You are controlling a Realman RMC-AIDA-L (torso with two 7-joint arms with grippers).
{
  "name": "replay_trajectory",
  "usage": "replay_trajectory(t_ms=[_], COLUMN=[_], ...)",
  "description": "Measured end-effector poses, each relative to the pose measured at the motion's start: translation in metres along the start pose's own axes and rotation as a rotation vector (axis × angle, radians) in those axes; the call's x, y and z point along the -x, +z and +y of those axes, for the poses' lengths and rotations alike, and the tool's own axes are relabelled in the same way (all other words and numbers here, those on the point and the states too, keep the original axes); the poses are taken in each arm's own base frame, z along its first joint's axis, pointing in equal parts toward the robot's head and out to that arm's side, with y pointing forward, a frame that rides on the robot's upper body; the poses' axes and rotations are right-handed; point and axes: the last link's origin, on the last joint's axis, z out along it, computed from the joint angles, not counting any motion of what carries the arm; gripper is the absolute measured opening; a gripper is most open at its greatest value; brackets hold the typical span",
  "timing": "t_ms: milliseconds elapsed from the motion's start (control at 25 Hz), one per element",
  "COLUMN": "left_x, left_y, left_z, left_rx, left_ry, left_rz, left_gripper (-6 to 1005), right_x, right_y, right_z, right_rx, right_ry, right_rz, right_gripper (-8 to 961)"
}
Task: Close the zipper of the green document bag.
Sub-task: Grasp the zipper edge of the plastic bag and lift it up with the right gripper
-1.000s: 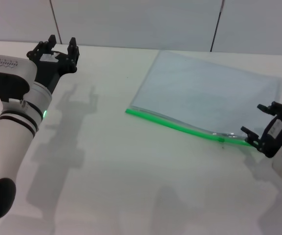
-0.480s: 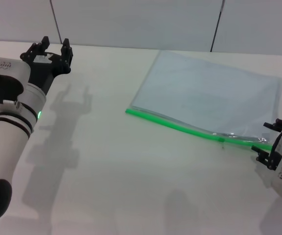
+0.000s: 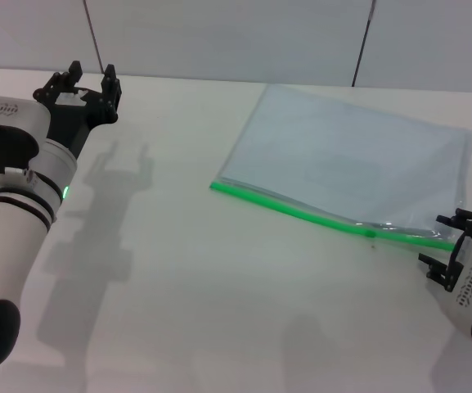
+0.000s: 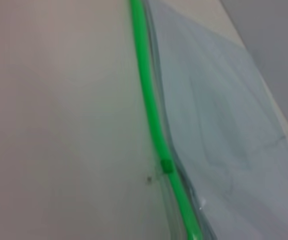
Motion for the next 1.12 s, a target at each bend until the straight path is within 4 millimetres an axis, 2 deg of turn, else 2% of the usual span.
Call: replay_trajectory(t_ms=[680,1120], left_x=[-0.0002,-0.0002], left_y=[0.0002,0.0002], left_z=[0.0003,0.0003], left_rx=[0.001,0.001], left_ry=[0.0,0.0], left_rz=[0.001,0.001], left_gripper=[495,495], right_x=[-0.0102,-0.0051], right_y=[0.0028,0.0033], right_z=[-0.0057,-0.0015], right_rx=[-0.054,-0.043], right_ry=[-0.024,-0.036], right_rz=[0.034,0.022], right_gripper=[586,583])
